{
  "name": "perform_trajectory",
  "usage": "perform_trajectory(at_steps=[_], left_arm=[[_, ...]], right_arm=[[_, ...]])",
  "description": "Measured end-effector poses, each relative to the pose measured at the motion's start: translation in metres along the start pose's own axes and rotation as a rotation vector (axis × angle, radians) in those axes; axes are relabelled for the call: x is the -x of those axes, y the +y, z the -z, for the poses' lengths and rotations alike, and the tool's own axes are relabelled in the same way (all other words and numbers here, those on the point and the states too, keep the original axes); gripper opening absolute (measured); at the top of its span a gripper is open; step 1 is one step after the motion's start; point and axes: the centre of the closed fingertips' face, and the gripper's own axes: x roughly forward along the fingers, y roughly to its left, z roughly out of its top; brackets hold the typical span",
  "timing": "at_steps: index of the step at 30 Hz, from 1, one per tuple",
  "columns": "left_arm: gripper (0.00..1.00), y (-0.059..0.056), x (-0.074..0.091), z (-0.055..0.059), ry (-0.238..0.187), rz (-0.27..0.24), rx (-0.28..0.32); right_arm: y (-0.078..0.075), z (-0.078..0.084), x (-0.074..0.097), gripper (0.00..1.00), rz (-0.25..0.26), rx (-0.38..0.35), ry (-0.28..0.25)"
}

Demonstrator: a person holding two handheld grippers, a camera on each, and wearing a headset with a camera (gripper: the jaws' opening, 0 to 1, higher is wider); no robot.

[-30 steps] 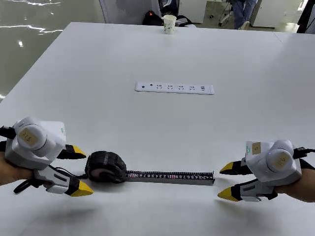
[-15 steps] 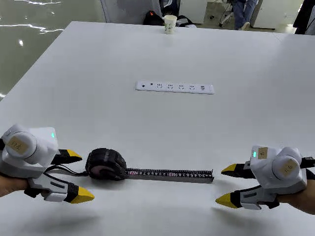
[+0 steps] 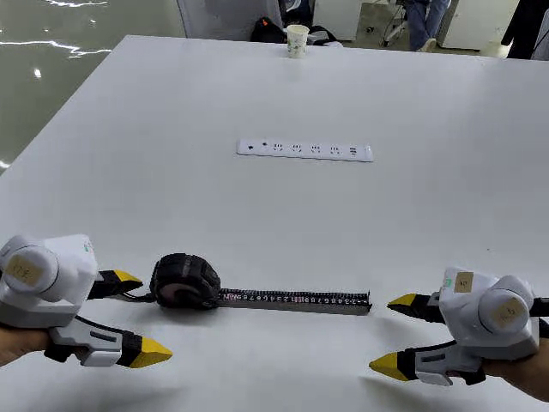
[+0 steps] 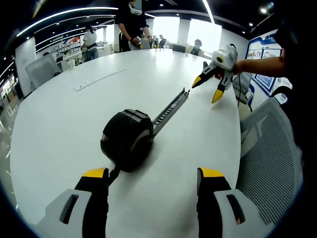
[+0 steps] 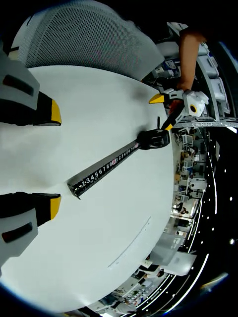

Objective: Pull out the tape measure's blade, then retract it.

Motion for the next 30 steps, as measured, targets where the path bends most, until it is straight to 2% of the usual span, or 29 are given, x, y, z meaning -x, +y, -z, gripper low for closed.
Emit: perform_trajectory(at_steps=[11,23,30], left_arm=[[0.77,-0.014,0.003,0.004,-0.058,-0.047,0.067],[0.83,-0.019,0.010,-0.002,-0.139,-0.124,0.125],[0.86,-0.025,0.013,-0.008,-0.170,-0.151,0.144]], right_arm=[[0.010,-0.006,0.003,0.60,0.038,-0.052,-0.060],[0.021,-0.019,0.007,0.70,0.074,-0.109,-0.133],[0.026,-0.026,0.010,0.75,0.096,-0.148,-0.173]])
